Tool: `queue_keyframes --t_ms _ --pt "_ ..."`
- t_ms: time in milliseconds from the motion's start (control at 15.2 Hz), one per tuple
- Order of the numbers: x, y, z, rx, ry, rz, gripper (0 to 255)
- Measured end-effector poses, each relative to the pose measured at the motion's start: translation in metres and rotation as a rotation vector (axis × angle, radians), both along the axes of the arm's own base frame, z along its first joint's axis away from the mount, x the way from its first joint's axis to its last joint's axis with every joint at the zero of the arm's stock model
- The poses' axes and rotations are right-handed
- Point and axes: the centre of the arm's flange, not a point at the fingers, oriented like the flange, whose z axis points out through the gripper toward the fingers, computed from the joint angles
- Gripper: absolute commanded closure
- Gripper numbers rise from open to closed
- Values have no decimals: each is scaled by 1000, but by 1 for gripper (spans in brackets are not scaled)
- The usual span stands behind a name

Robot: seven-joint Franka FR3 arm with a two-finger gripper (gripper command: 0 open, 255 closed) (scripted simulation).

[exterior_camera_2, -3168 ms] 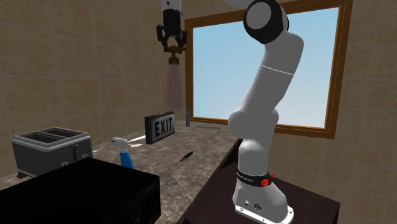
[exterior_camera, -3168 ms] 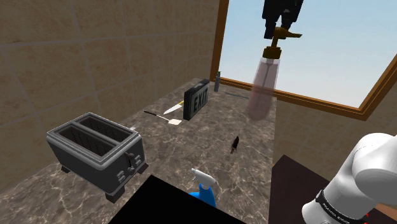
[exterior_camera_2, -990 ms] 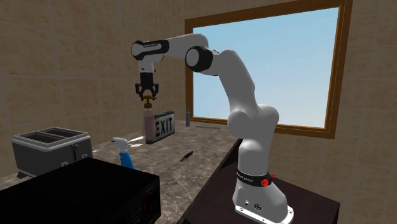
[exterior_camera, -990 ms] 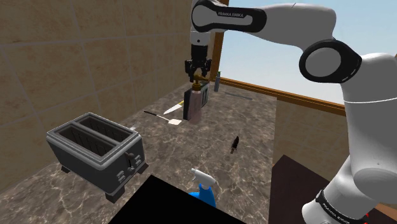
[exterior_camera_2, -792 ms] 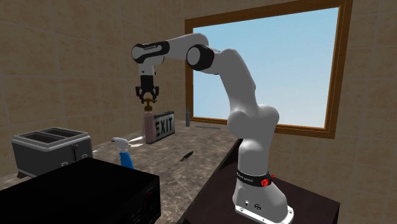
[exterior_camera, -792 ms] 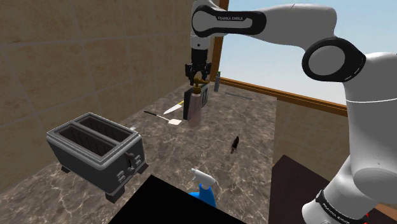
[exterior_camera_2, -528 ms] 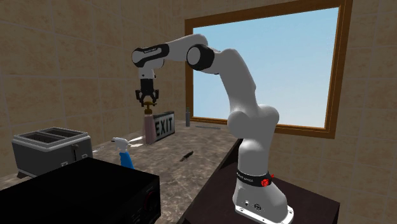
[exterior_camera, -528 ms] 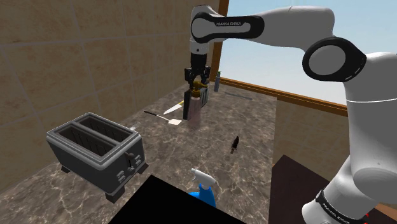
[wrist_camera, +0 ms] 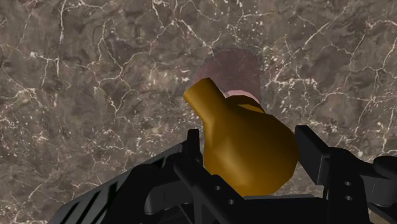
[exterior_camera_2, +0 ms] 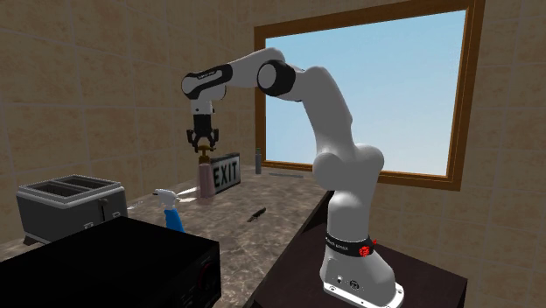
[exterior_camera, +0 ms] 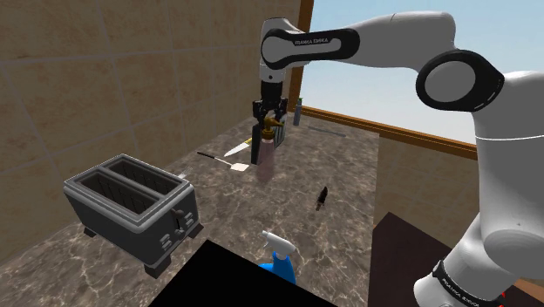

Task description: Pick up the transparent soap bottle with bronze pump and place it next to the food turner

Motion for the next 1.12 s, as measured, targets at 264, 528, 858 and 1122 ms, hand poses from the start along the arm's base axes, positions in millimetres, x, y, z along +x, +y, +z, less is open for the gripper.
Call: queue_keyframes --t_ms 264,528,858,1122 --pt "0 0 0 0 0 0 0" --pt "0 0 0 0 -1 0 0" --pt "3 -1 37 0 -2 0 0" --pt "3 0 49 0 -1 0 0"
